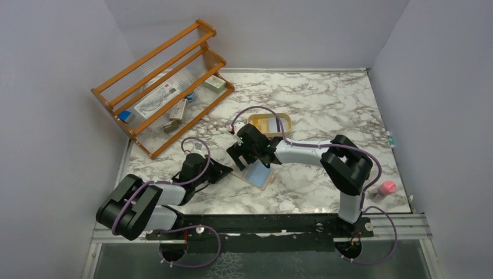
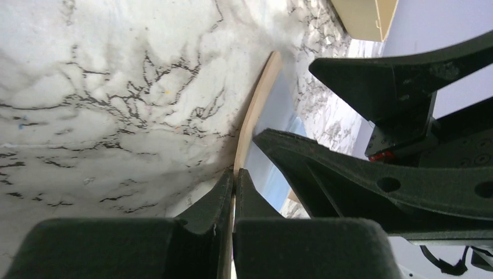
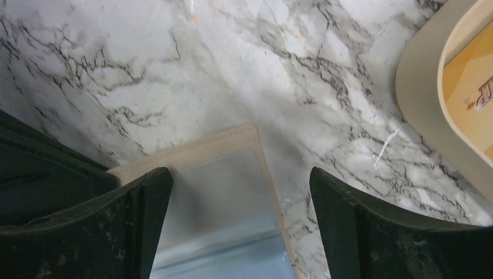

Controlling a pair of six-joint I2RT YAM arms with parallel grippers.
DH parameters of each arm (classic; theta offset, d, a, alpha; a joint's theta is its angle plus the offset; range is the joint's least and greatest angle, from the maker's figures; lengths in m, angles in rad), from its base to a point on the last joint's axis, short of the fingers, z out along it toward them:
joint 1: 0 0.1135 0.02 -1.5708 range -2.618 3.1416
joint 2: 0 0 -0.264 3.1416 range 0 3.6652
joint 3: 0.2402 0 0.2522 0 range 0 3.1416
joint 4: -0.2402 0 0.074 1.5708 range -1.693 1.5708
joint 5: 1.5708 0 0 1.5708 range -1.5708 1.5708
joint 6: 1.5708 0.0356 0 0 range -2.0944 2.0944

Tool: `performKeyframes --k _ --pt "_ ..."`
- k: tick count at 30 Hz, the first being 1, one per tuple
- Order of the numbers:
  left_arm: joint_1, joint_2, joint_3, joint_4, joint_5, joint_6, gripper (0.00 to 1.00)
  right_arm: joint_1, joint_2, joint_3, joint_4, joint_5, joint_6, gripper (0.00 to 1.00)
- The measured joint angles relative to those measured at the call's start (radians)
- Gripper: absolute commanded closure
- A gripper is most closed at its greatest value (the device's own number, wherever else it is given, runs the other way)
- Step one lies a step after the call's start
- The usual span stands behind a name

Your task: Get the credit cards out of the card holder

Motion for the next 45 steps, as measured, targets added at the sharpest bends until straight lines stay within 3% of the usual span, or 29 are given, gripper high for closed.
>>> performKeyframes --k 26,36,45 --pt "-0.011 0.011 0.009 -0.014 -0.048 -0.005 1.00 0.045 -0.159 -0.179 -0.038 0.021 -0.022 0.06" --pt "-0.039 0.008 0.009 -0.015 -0.071 -0.019 1.00 0.073 -0.116 -0.168 0.021 -0.146 -0.045 0.07" --pt "-0.044 -0.026 0.007 -0.029 -0.098 -0.023 1.00 0.049 -0.072 -0.134 0.069 -0.187 -0.060 0.09"
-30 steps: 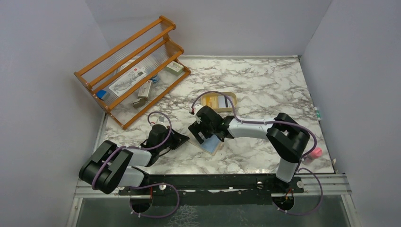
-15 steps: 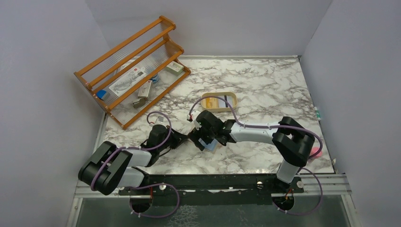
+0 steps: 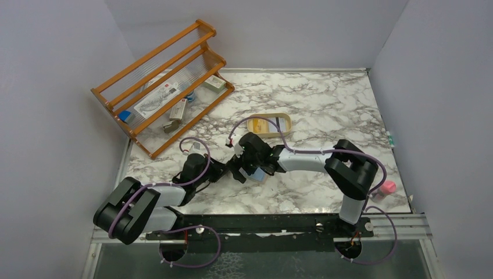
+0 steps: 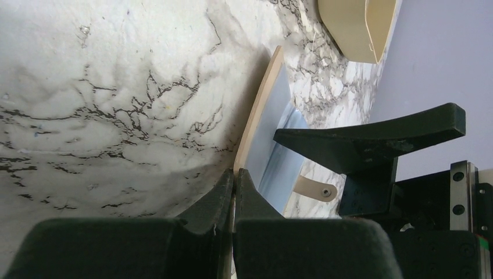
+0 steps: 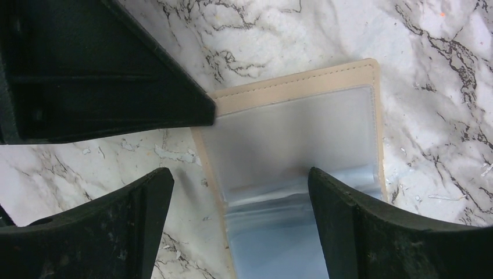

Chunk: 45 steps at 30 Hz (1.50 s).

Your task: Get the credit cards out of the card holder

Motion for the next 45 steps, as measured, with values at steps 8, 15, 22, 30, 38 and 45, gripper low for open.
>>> performKeyframes --k 8,15,22,30,38,45 --pt "-0.002 -0.008 -0.005 0.000 -0.005 0.000 1.00 -0.089 -0.027 -0.052 0.066 -0.116 0.016 0.16" --pt "-0.002 -0.021 -0.008 -0.001 -0.005 -0.003 1.00 -0.106 -0.014 -0.052 0.089 -0.156 0.023 0.17" --pt "-0.002 -0.032 -0.014 -0.003 -0.006 -0.005 1.00 -0.106 -0.014 -0.052 0.091 -0.171 0.007 0.16" --pt "-0.007 -0.032 -0.013 -0.009 -0.005 -0.007 0.77 -0.101 0.002 -0.040 0.093 -0.162 -0.015 0.20" --pt "-0.015 -0.024 0.003 -0.019 -0.003 -0.008 0.70 -0.098 0.016 -0.038 0.123 -0.155 -0.023 0.21" --pt "-0.021 -0.018 0.010 -0.022 -0.013 -0.015 0.70 -0.097 0.017 -0.052 0.156 -0.156 -0.026 0.22"
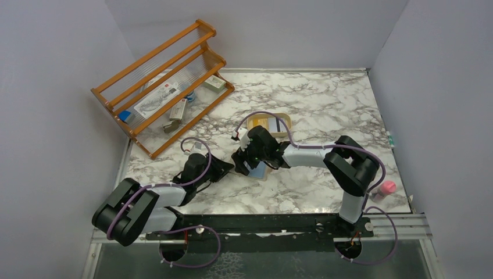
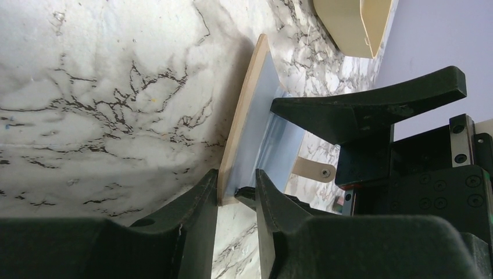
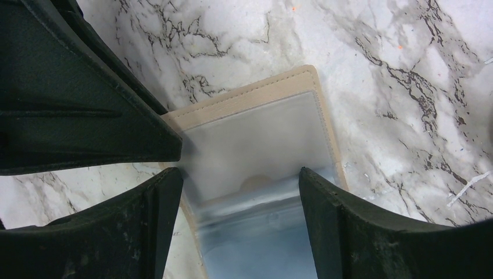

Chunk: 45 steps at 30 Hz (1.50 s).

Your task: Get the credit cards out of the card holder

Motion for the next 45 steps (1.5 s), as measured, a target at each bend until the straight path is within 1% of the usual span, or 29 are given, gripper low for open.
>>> performKeyframes --k 6,13,19,26,31,36,39,42,45 --pt "0.000 -0.006 0.000 -0.002 -0.035 -0.007 0.70 0.000 0.002 -0.002 0.014 -0.002 0.000 0.22" --pt "0.000 -0.090 -0.003 -0.015 -0.122 -0.011 0.69 0.000 0.004 -0.008 0.034 -0.009 0.000 0.21" --pt "0.000 -0.069 -0.002 -0.015 -0.152 -0.013 0.70 0.000 0.005 -0.011 0.040 -0.010 0.000 0.21" --pt "0.000 -0.047 -0.001 -0.015 -0.159 -0.017 0.81 0.000 0.005 -0.012 0.041 -0.012 -0.002 0.21" --pt "0.000 -0.048 -0.001 -0.016 -0.171 -0.023 0.82 0.000 0.005 -0.013 0.043 -0.013 -0.002 0.21" --pt "0.000 -0.069 -0.001 -0.017 -0.193 -0.028 0.92 0.000 0.005 -0.016 0.047 -0.013 -0.003 0.21" --pt "0.000 -0.082 -0.001 -0.018 -0.204 -0.030 0.94 0.000 0.005 -0.018 0.052 -0.014 -0.003 0.21" --pt "0.000 -0.084 -0.001 -0.019 -0.210 -0.030 0.94 0.000 0.005 -0.020 0.056 -0.016 -0.003 0.21" --pt "0.000 -0.082 -0.001 -0.019 -0.210 -0.029 0.89 0.000 0.005 -0.022 0.060 -0.016 -0.003 0.21"
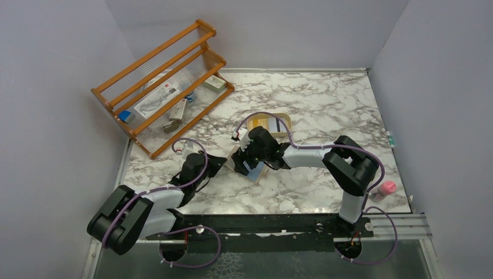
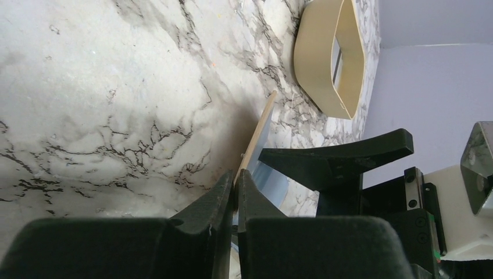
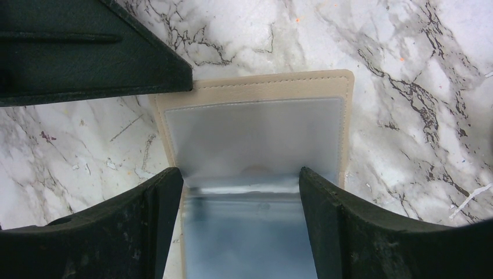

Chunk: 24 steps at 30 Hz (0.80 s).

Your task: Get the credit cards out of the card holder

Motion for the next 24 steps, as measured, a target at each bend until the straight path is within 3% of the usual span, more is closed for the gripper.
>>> performKeyframes --k 5,24 --pt "0.000 0.029 0.001 0.002 0.001 0.003 0.84 0.000 0.000 0.000 0.002 0.000 0.000 0.21" --pt "0.000 0.075 0.018 0.005 0.007 0.008 0.90 0.000 0.000 -0.001 0.003 -0.001 0.000 0.21"
